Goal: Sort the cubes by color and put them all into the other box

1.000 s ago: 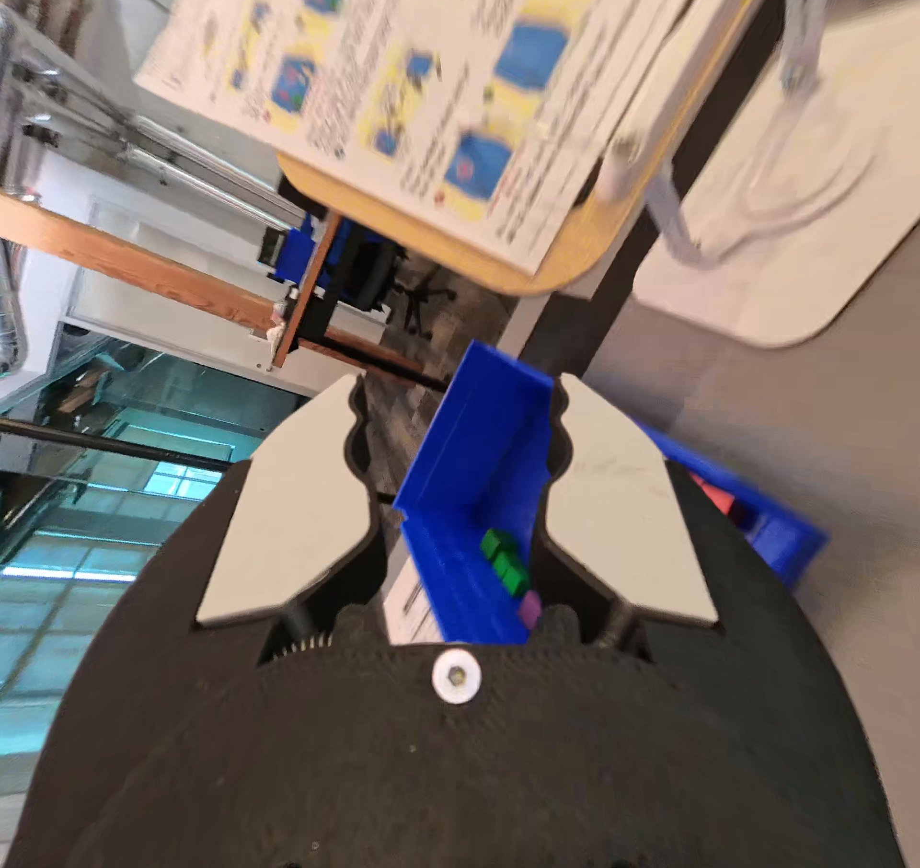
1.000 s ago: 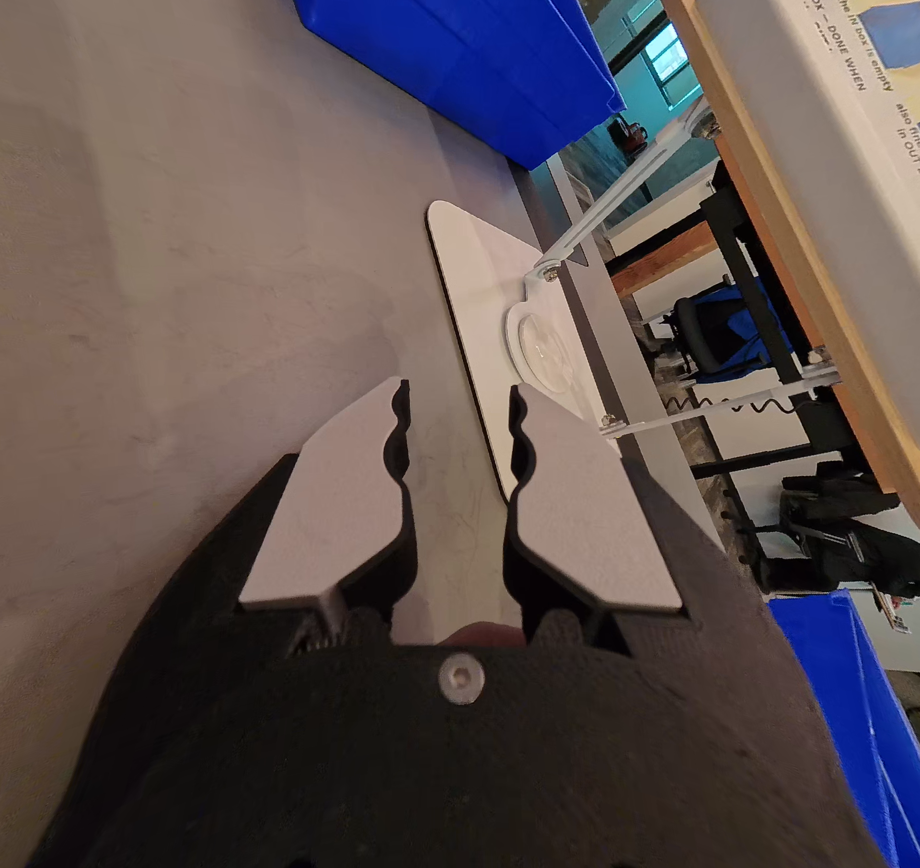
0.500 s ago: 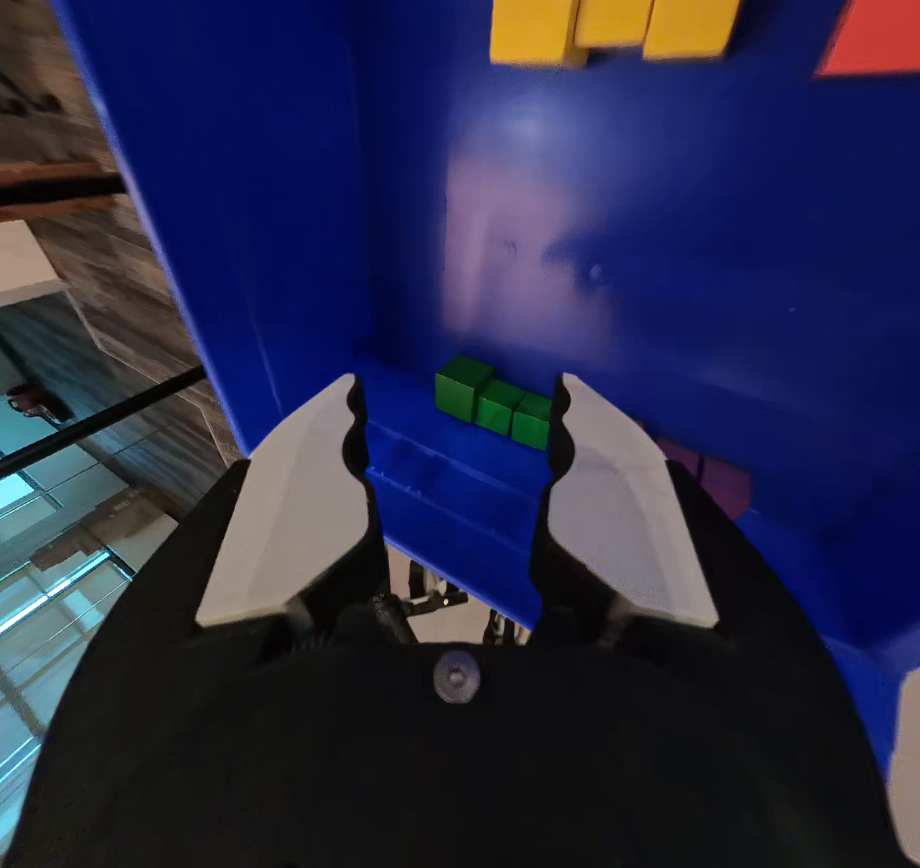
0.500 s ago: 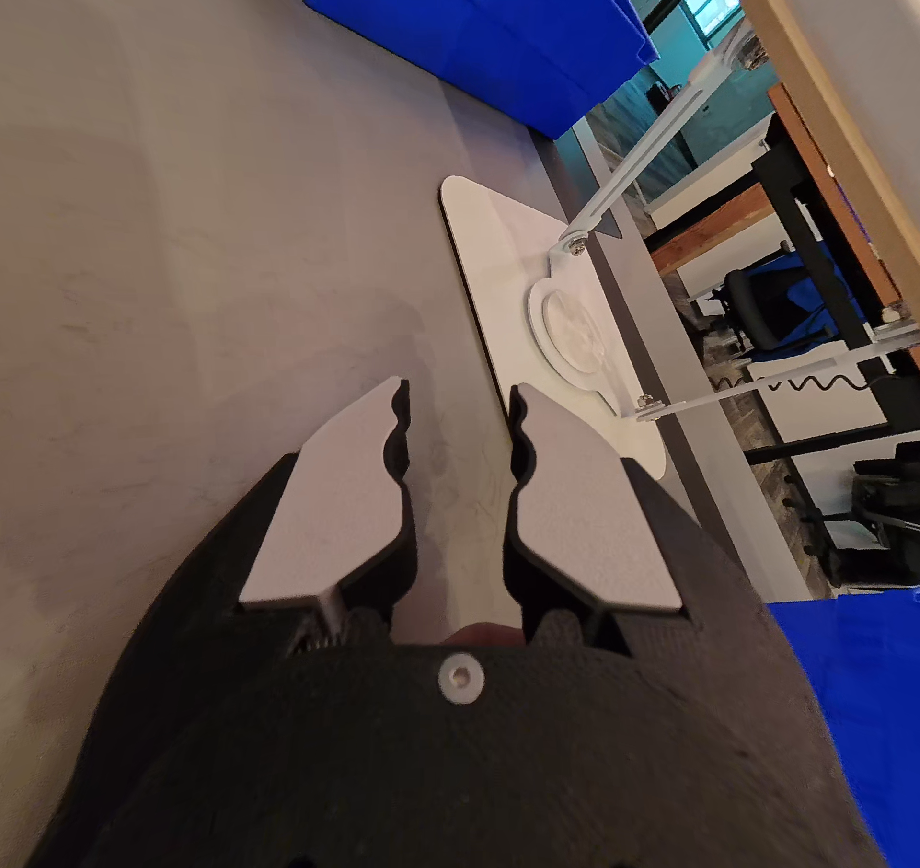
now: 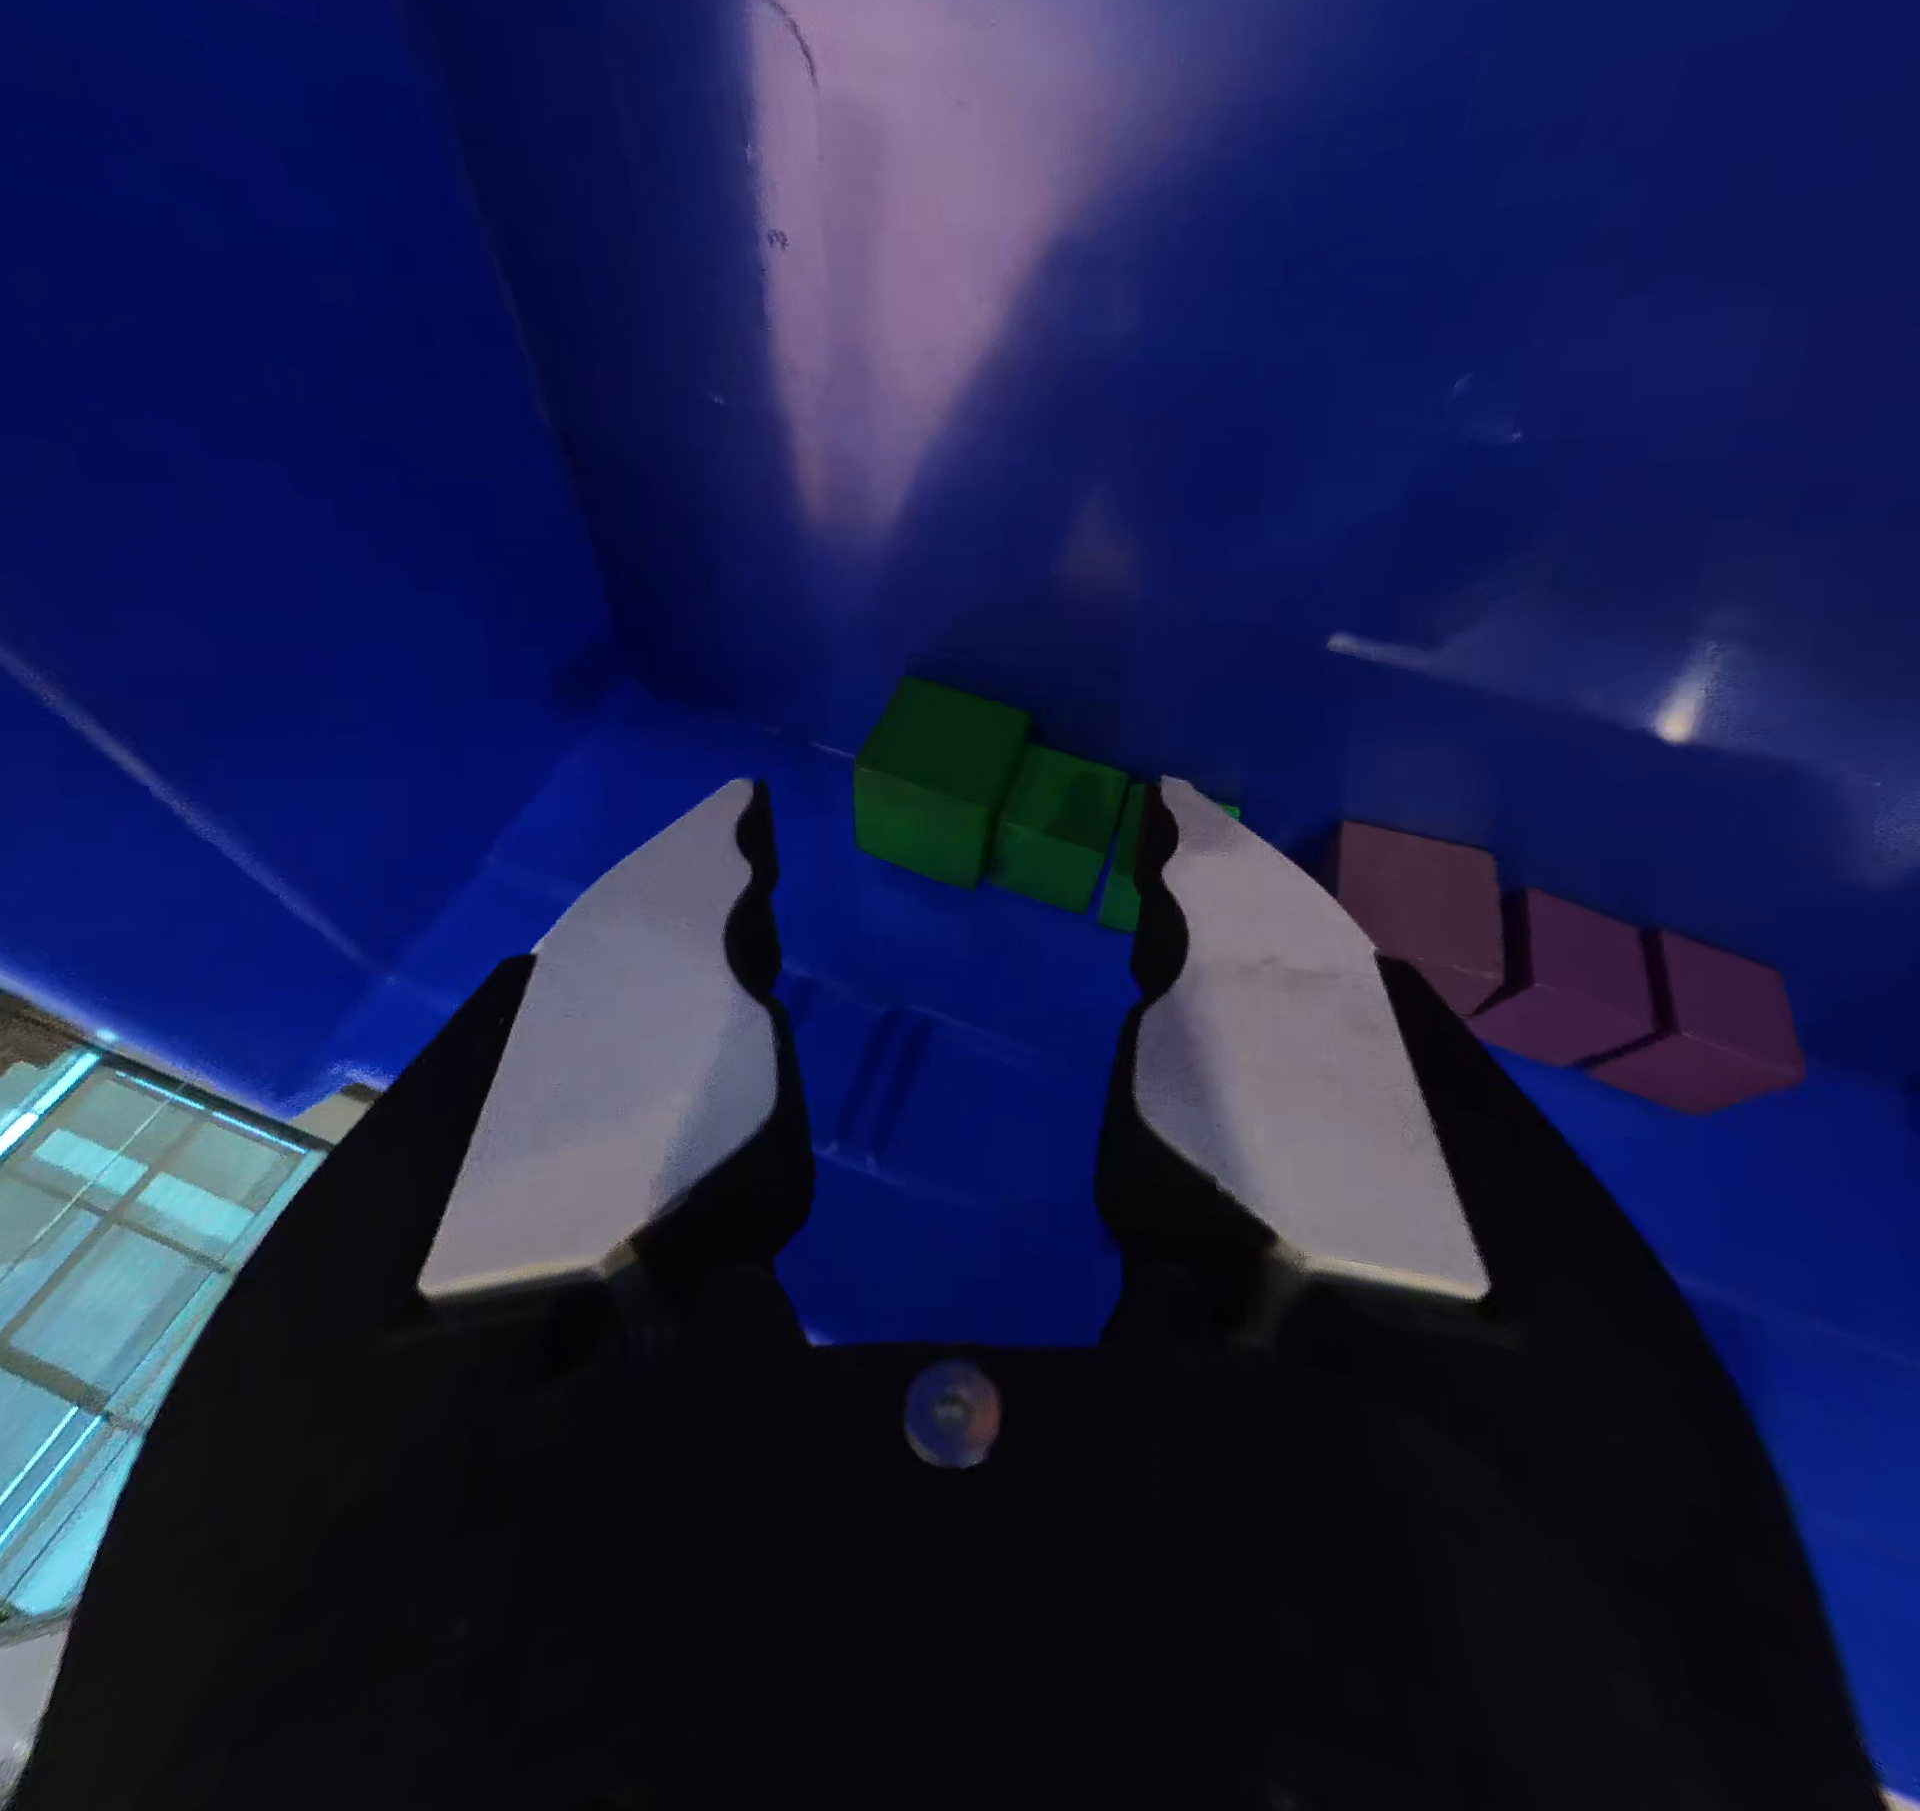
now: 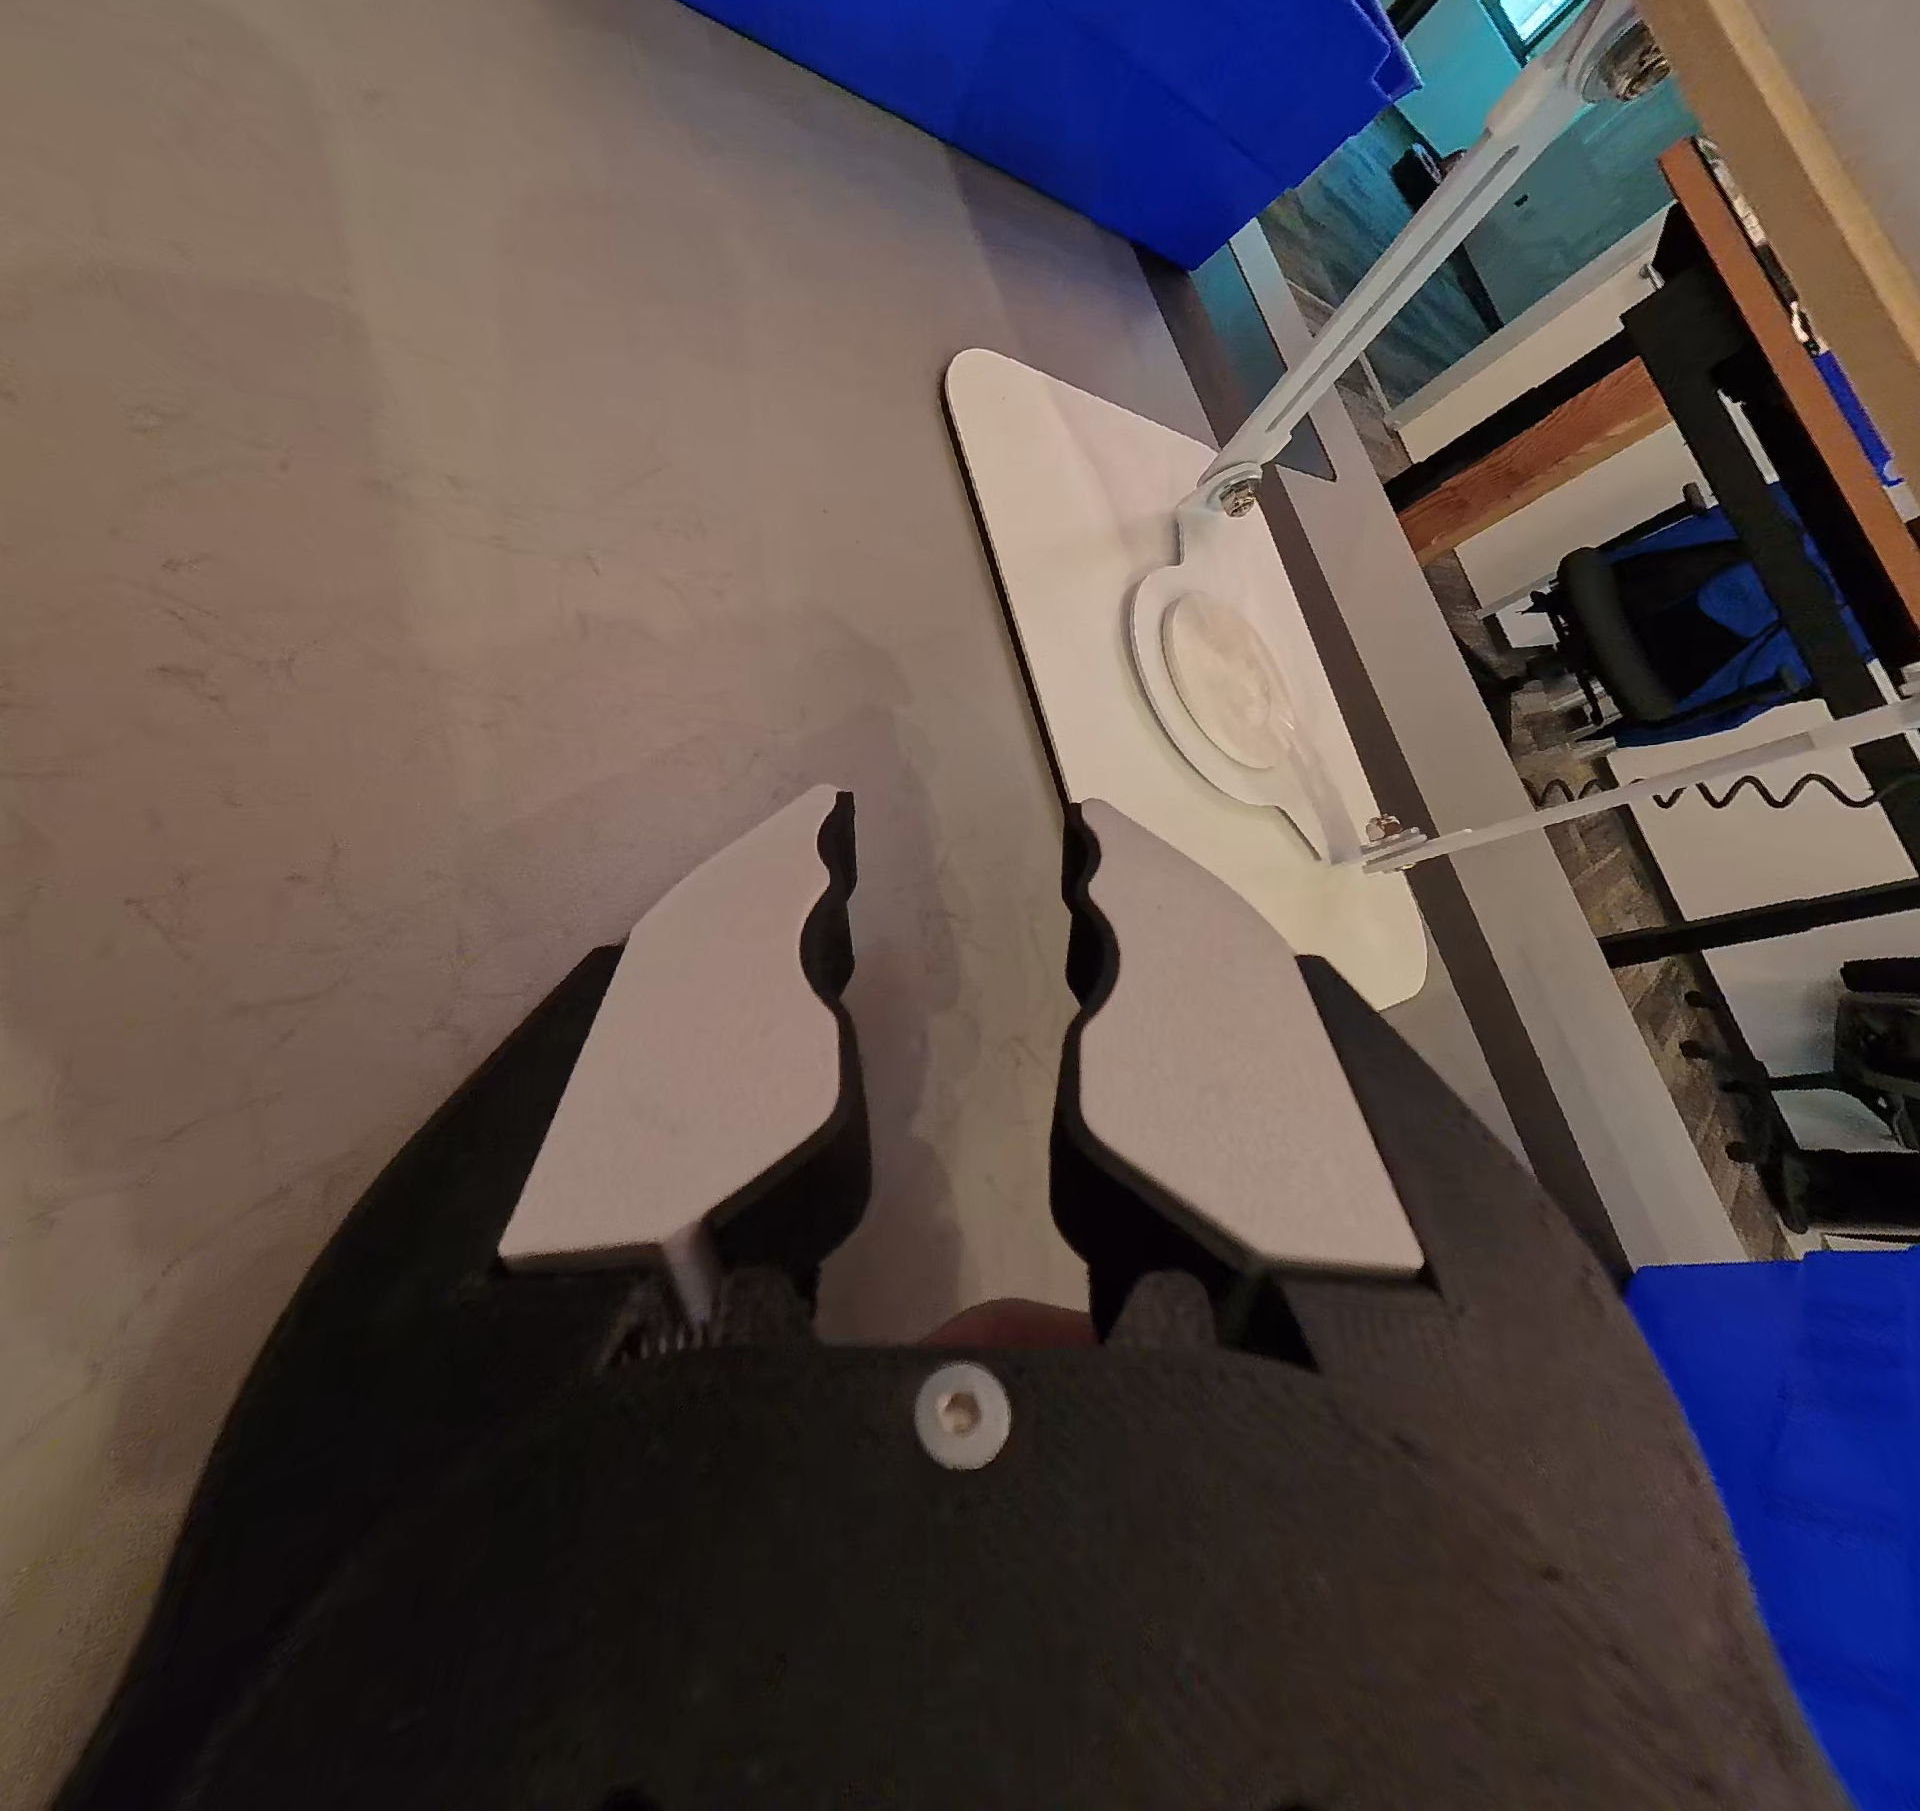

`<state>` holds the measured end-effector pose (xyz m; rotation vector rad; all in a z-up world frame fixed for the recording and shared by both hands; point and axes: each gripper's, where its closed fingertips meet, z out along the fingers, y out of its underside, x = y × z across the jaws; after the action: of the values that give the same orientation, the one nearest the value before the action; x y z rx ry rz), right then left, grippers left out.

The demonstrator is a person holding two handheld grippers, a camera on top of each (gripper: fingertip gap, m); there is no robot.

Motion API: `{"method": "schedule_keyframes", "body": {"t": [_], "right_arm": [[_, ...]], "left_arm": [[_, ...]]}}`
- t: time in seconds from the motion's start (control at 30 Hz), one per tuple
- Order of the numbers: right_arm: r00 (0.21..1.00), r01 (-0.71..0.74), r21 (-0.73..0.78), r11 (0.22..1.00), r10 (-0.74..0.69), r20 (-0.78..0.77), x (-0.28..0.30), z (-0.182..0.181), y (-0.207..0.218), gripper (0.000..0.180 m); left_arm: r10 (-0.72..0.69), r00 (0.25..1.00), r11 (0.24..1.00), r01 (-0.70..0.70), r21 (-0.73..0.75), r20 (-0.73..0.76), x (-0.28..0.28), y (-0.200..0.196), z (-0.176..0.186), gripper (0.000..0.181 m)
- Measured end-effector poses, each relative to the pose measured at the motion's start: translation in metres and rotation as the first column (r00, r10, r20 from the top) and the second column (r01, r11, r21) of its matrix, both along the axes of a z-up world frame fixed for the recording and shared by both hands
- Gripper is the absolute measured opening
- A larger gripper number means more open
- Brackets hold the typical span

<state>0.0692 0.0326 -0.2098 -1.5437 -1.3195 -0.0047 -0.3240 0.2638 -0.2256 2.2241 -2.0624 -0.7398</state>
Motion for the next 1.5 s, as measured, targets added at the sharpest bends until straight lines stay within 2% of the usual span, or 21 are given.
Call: {"method": "schedule_keyframes", "body": {"t": [0.47, 0.5, 0.93, 1.2, 1.5], "right_arm": [[1.0, -0.002, -0.005, 1.0, 0.002, 0.003, 0.001, 0.0, 0.0, 0.038], [1.0, -0.002, -0.005, 1.0, 0.002, 0.003, 0.001, -0.001, 0.0, 0.038], [1.0, -0.005, -0.005, 1.0, 0.005, 0.005, 0.0, -0.001, -0.001, 0.037], [1.0, -0.01, -0.004, 1.0, 0.01, 0.001, 0.0, 0.0, -0.001, 0.04], [1.0, -0.021, 0.014, 1.0, 0.021, -0.002, -0.004, 0.003, -0.003, 0.045]], "left_arm": [[0.093, 0.993, 0.99, -0.101, -0.103, -0.078, -0.001, 0.002, -0.007, 0.052], [0.079, 0.995, 0.992, -0.085, -0.091, -0.064, 0.002, 0.004, -0.006, 0.03], [0.016, 0.996, 0.997, -0.022, -0.075, -0.089, 0.002, 0.002, -0.004, 0.028], [-0.041, 0.999, 0.999, 0.041, 0.009, 0.014, 0.023, 0.0, 0.009, 0.028], [-0.176, 0.951, 0.964, 0.115, 0.24, 0.253, 0.063, -0.026, 0.067, 0.028]]}}
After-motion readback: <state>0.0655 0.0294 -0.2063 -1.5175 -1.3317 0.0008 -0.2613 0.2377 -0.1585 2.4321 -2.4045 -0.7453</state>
